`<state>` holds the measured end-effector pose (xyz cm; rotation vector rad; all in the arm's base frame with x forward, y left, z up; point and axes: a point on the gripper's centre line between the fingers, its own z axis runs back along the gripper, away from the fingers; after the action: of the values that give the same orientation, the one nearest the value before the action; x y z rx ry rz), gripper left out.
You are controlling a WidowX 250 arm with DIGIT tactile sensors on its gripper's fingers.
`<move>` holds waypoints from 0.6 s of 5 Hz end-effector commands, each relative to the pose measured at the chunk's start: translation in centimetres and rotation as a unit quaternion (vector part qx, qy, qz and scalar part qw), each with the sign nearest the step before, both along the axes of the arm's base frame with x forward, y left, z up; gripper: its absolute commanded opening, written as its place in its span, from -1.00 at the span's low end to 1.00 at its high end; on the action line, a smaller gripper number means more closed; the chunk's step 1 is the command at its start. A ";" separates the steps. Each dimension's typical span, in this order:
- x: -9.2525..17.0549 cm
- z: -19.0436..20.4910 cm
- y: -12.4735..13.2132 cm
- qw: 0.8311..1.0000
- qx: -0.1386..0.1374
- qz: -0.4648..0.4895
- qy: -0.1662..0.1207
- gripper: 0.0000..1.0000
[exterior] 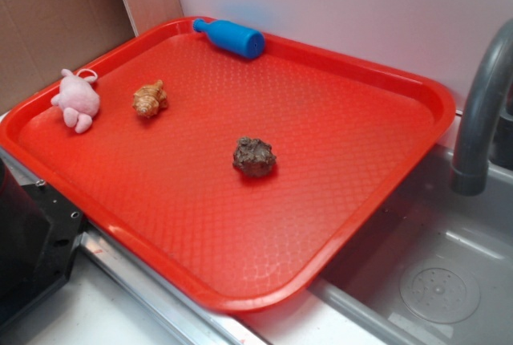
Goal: Grab the pink bunny.
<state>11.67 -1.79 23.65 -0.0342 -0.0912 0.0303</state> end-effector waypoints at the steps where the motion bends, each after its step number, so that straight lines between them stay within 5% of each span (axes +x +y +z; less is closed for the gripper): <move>1: 0.0 0.0 0.0 1.000 0.000 0.000 0.000 1.00; 2: 0.6 -3.8 4.7 0.992 -0.023 0.125 0.009 1.00; 3: 0.2 -6.8 8.2 0.968 -0.039 0.246 -0.029 1.00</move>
<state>11.89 5.95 16.30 -0.1011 -0.1410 0.5349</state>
